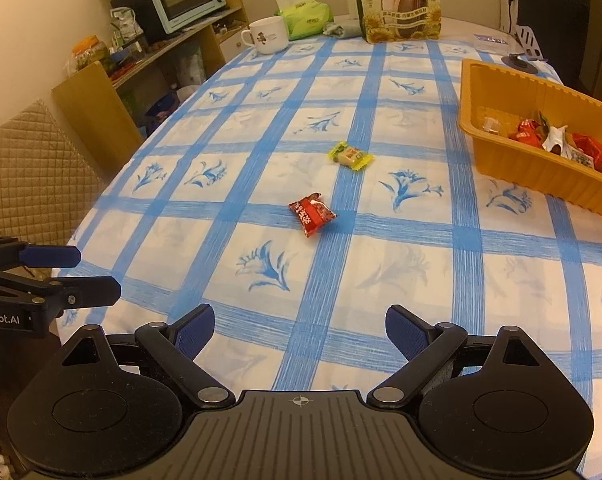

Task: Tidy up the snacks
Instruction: 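Move both tools back from the tray toward the remaining candies, then grasp the red candy packet with the right tool while the left tool grasps the yellow-green candy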

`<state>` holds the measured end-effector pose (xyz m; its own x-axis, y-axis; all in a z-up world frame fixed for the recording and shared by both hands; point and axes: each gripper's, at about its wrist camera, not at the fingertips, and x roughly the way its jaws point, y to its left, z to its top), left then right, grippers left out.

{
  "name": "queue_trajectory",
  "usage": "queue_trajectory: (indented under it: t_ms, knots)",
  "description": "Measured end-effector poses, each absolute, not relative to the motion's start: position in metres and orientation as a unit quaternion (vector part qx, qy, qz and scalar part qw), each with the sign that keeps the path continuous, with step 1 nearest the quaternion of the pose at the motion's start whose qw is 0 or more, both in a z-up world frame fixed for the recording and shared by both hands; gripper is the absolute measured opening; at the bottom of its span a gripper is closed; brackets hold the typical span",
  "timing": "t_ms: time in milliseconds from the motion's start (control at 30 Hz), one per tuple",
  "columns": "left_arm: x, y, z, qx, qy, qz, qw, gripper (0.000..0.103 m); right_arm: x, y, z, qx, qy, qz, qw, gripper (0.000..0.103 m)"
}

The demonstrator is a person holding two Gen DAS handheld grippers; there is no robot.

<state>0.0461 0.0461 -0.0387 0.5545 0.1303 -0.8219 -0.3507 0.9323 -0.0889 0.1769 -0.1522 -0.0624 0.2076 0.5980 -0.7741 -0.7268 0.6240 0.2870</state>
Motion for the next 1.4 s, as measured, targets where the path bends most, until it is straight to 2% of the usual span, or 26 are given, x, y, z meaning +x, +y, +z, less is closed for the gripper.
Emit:
queue_trajectory:
  t_ms: [400,533,633,767,1200,1267,1400]
  knots:
    - [0.063,0.062,-0.054,-0.116,0.456,0.161,0.868,0.081,0.197,-0.121,-0.084,-0.107,0.418,0.454,0.779,0.092]
    - [0.069,0.069,-0.061,-0.118,0.458,0.168,0.865,0.081,0.207,-0.107,-0.09,-0.123,0.4,0.468,0.778,0.077]
    - [0.073,0.074,-0.064,-0.118,0.459,0.171,0.864,0.081,0.216,-0.097,-0.096,-0.133,0.39,0.475,0.778,0.073]
    - [0.078,0.079,-0.068,-0.119,0.459,0.176,0.863,0.081,0.228,-0.085,-0.105,-0.147,0.388,0.484,0.771,0.06]
    - [0.094,0.086,-0.076,-0.119,0.465,0.178,0.859,0.081,0.242,-0.06,-0.123,-0.185,0.381,0.498,0.757,0.051]
    - [0.096,0.086,-0.077,-0.118,0.465,0.178,0.859,0.081,0.243,-0.058,-0.124,-0.189,0.381,0.498,0.756,0.045]
    - [0.097,0.086,-0.077,-0.118,0.466,0.178,0.859,0.081,0.245,-0.056,-0.125,-0.189,0.381,0.498,0.756,0.043]
